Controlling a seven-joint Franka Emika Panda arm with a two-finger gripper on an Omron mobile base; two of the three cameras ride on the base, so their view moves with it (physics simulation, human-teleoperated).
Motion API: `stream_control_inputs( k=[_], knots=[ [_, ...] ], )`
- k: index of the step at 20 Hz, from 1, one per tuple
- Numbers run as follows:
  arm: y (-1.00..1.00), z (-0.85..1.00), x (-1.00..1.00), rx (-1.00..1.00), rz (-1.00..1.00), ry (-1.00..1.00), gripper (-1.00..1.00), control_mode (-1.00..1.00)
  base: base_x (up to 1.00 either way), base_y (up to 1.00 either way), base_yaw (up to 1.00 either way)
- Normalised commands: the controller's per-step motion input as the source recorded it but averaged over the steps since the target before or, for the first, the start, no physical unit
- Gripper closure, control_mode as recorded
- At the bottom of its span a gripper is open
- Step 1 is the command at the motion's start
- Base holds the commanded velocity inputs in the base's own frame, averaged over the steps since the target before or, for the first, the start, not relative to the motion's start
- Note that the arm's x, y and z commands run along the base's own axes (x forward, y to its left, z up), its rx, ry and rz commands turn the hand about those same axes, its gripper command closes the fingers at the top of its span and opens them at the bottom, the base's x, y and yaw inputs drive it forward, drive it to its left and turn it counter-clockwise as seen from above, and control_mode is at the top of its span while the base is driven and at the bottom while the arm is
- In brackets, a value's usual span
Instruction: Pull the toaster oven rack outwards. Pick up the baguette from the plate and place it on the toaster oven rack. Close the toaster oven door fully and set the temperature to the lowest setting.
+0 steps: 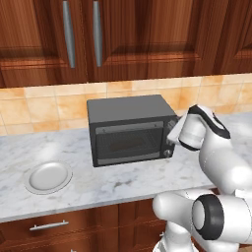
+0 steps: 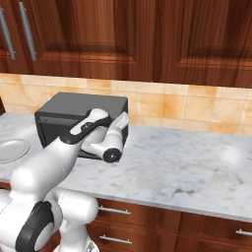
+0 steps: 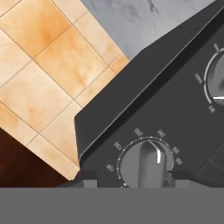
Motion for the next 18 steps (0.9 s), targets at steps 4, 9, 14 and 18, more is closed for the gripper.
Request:
stream_control_inputs(
  k=[4,9,14,18],
  knots=[
    [0.31,-0.72,0.04,-0.08,-0.01,0.00,1.00,-1.00,0.00,0.00,0.00],
    [0.29,-0.84,0.00,-0.03,-0.01,0.00,1.00,-1.00,0.00,0.00,0.00],
    [0.26,-0.68,0.00,-0.01,0.00,-0.02,1.00,-1.00,0.00,0.00,0.00],
    [0.18,-0.62,-0.08,0.00,-0.02,-0.09,1.00,-1.00,0.00,0.00,0.00]
  ],
)
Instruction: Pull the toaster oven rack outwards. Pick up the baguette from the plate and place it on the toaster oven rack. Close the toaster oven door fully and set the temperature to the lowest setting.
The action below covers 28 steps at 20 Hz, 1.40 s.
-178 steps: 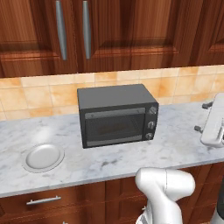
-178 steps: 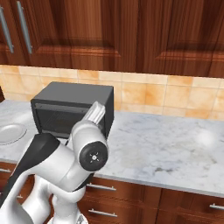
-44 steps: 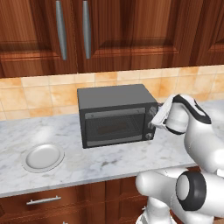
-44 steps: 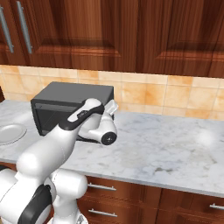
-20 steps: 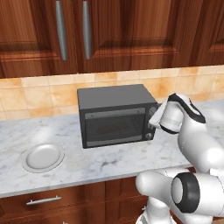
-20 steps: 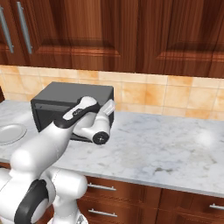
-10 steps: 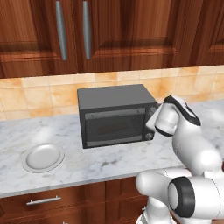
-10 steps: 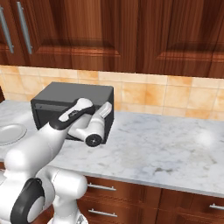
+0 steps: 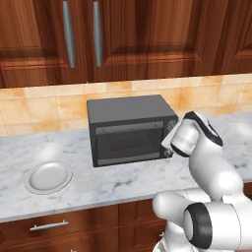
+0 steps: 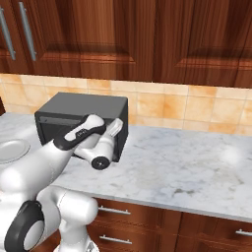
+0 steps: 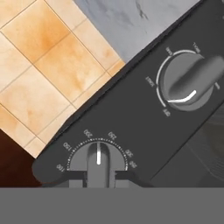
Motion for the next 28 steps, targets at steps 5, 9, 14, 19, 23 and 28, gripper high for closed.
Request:
stream_control_inputs(
  k=[5,9,14,19,23,28],
  knots=[
    [0.16,-0.60,-0.05,0.00,-0.05,-0.10,1.00,-1.00,0.00,0.00,0.00],
    [0.08,-0.56,0.07,-0.10,-0.01,0.00,1.00,-1.00,0.00,0.00,0.00],
    [0.00,-0.51,0.18,-0.21,0.10,0.00,1.00,-1.00,0.00,0.00,0.00],
    [0.00,-0.46,0.15,-0.25,0.20,-0.04,1.00,-1.00,0.00,0.00,0.00],
    [0.00,-0.36,0.04,-0.34,0.18,-0.06,1.00,-1.00,0.00,0.00,0.00],
    [0.00,-0.30,0.04,-0.41,0.12,0.00,1.00,-1.00,0.00,0.00,0.00]
  ],
)
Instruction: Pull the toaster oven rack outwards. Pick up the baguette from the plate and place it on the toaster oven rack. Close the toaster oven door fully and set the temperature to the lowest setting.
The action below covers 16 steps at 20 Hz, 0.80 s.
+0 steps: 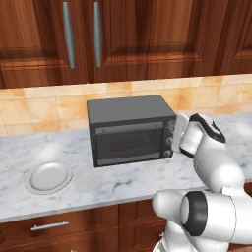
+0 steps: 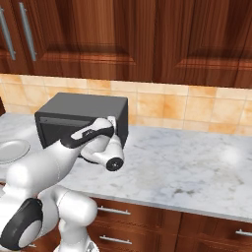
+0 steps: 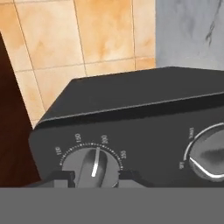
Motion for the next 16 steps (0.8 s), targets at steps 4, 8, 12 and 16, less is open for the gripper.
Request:
stream_control_inputs(
  k=[4,8,12,16],
  knots=[
    [0.00,-0.23,0.00,-0.45,0.07,0.00,1.00,-1.00,0.00,0.00,0.00],
    [0.00,-0.23,0.00,-0.51,0.07,0.00,1.00,-1.00,0.00,0.00,0.00],
    [0.00,-0.31,0.00,-0.57,0.06,0.00,1.00,-1.00,0.00,0.00,0.00],
    [0.00,-0.37,0.00,-0.60,0.07,0.00,1.00,-1.00,0.00,0.00,0.00]
  ],
)
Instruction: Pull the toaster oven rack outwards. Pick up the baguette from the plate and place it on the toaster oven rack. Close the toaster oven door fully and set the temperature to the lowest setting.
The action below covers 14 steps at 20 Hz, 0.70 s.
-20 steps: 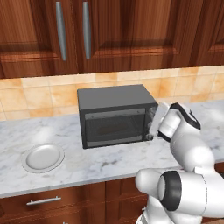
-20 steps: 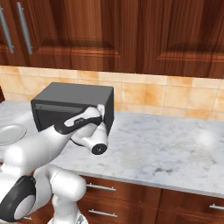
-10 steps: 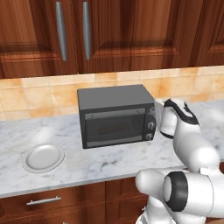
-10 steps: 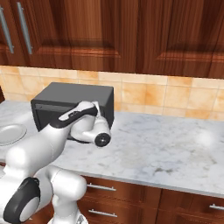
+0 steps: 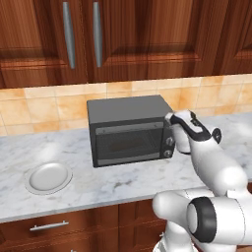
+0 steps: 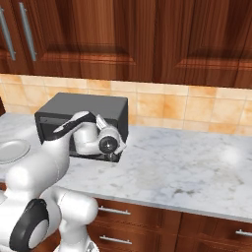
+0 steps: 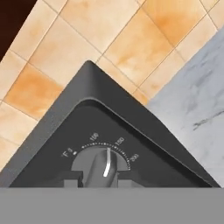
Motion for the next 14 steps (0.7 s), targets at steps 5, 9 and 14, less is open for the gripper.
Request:
stream_control_inputs(
  k=[5,9,14],
  knots=[
    [0.00,-0.37,0.06,-0.59,0.25,-0.03,1.00,-1.00,0.00,0.00,0.00],
    [0.00,-0.39,0.11,-0.57,0.40,-0.10,1.00,-1.00,0.00,0.00,0.00],
    [0.00,-0.37,0.10,-0.58,0.46,-0.17,1.00,-1.00,0.00,0.00,0.00]
  ],
)
